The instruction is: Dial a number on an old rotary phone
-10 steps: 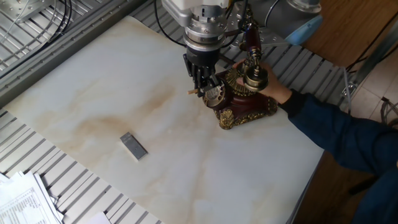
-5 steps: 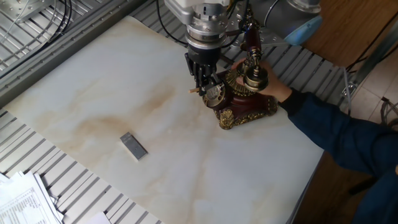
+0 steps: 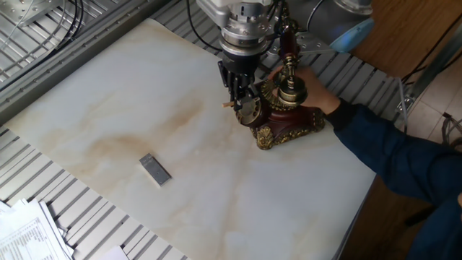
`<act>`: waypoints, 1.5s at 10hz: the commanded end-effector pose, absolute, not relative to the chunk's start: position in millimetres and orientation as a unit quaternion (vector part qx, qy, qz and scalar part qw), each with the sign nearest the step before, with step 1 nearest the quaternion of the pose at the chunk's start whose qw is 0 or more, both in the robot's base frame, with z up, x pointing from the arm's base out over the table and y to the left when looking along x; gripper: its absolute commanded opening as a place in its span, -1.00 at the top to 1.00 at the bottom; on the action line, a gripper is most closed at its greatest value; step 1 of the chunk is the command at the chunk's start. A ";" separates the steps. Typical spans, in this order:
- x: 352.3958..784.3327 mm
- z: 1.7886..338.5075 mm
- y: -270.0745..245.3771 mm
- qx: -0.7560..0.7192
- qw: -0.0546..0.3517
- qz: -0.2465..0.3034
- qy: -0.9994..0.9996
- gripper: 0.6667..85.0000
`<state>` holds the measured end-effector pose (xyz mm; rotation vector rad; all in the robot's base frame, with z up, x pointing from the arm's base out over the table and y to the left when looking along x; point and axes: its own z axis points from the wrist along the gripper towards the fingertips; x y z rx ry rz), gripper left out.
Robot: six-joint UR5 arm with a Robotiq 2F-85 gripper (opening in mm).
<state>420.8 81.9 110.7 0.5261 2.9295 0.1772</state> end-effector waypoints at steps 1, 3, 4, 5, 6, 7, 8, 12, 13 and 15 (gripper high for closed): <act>421.3 110.5 86.4 0.181 0.083 0.063 0.978 0.98; 423.0 108.3 88.9 0.183 0.084 0.062 0.978 0.98; 424.6 106.4 91.0 0.186 0.086 0.059 0.977 0.98; 426.3 105.0 94.1 0.188 0.088 0.060 0.976 0.98; 428.6 103.5 96.3 0.191 0.091 0.060 0.976 0.98; 431.2 102.8 97.1 0.192 0.091 0.059 0.975 0.98; 434.2 103.0 99.1 0.195 0.091 0.058 0.975 0.98; 443.1 103.7 108.5 0.209 0.090 0.048 0.973 0.98; 446.9 101.2 108.3 0.210 0.092 0.047 0.972 0.98; 453.1 98.6 108.0 0.211 0.096 0.047 0.972 0.98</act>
